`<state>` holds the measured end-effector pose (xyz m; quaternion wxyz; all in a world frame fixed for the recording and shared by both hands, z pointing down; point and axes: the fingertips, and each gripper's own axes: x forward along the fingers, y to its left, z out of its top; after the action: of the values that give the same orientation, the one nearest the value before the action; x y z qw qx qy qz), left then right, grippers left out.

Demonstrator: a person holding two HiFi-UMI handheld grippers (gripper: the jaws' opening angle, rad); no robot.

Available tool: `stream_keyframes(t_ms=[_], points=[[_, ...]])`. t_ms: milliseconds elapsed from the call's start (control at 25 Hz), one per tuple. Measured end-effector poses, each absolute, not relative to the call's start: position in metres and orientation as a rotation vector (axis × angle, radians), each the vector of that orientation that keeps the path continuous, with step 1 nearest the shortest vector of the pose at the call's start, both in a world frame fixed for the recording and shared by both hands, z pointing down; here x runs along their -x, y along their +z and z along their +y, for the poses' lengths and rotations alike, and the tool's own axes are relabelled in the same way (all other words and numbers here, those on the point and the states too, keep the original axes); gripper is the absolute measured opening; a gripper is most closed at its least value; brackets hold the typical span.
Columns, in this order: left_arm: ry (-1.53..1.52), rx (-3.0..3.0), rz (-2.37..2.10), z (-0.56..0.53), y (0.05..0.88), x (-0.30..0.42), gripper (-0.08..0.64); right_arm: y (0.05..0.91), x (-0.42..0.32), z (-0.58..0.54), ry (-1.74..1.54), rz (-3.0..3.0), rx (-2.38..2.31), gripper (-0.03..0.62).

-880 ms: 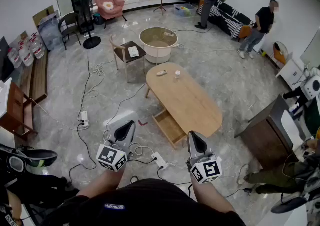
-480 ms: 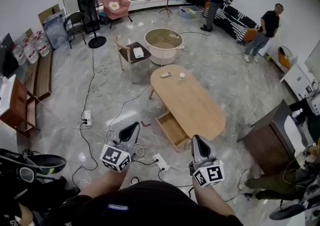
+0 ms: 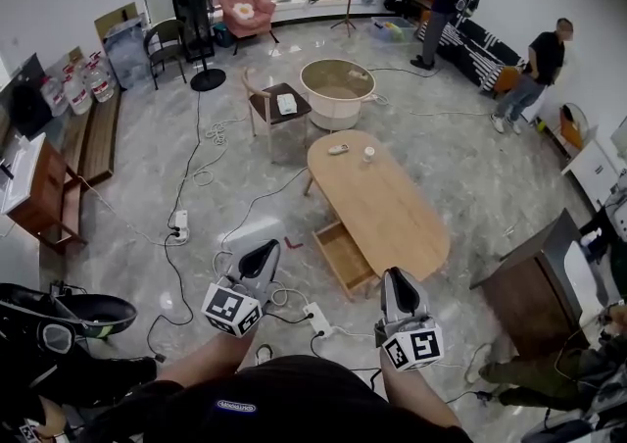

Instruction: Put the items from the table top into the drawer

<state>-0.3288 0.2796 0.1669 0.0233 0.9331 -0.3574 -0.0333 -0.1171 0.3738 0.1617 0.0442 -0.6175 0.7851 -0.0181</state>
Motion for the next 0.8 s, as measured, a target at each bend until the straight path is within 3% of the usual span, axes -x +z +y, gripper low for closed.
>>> stream_keyframes(t_ms=[120,280,440,600,800], points=[[-0.109,-2.892,-1.115,0.285,0.169,0.324,0.002,0.163,0.115,0.376,-0.051,2.413,1.857,0.142],[-0.112,-2.903,-1.143,0.292,0.166,0.321,0.071,0.160,0.114,0.382,-0.047,2.421,1.821,0.227],[-0.130,-2.895,-1.185,0.295,0.165,0.319,0.126,0.157,0.106,0.387,-0.025,2.415,1.801,0.272],[-0.176,-2.881,-1.252,0.296,0.157,0.322,0.235,0.154,0.096,0.390,-0.007,2.403,1.799,0.322],[-0.185,-2.860,-1.305,0.299,0.161,0.331,0.265,0.155,0.091,0.394,0.013,2.406,1.801,0.337]])
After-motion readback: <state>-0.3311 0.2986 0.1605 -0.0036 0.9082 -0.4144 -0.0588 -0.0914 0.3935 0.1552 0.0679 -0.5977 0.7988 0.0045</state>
